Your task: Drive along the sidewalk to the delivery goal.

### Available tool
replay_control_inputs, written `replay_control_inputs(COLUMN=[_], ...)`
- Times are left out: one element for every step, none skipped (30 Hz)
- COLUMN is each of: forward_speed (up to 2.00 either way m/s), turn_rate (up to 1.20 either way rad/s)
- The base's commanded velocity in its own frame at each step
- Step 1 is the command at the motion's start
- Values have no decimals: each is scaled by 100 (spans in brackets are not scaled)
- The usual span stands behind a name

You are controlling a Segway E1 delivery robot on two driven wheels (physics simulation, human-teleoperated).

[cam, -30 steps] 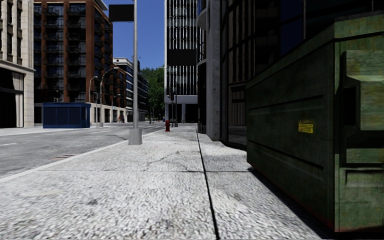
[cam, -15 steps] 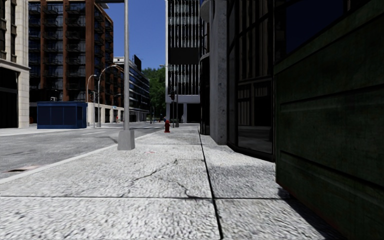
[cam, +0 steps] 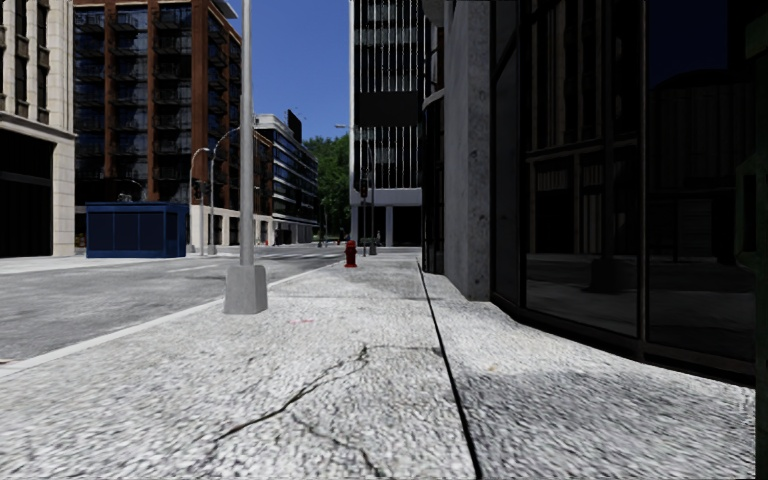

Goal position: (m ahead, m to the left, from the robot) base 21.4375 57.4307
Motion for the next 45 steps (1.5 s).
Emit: replay_control_inputs(forward_speed=[200, 200, 200, 200, 200, 200, 200, 200, 200, 200, 200, 200, 200, 200, 200, 200, 200, 200, 200, 200, 200, 200, 200, 200, 200, 200, 200, 200, 200, 200, 200, 200, 200, 200, 200, 200, 200, 200, 200, 200, 200, 200, 200, 200, 200], turn_rate=[7, 7, 0, 0, 0, 0, 0, 0, 0, 0, 0, 0, 0, 0, 0, 0, 0, 0, 0, 0, 0, 0, 0, 0, 0, 0, 0, 0, 0, 0, 0, 0, 0, 0, 0, 0, 0, 0, 0, 0, 0, 0, 0, 0, 0])
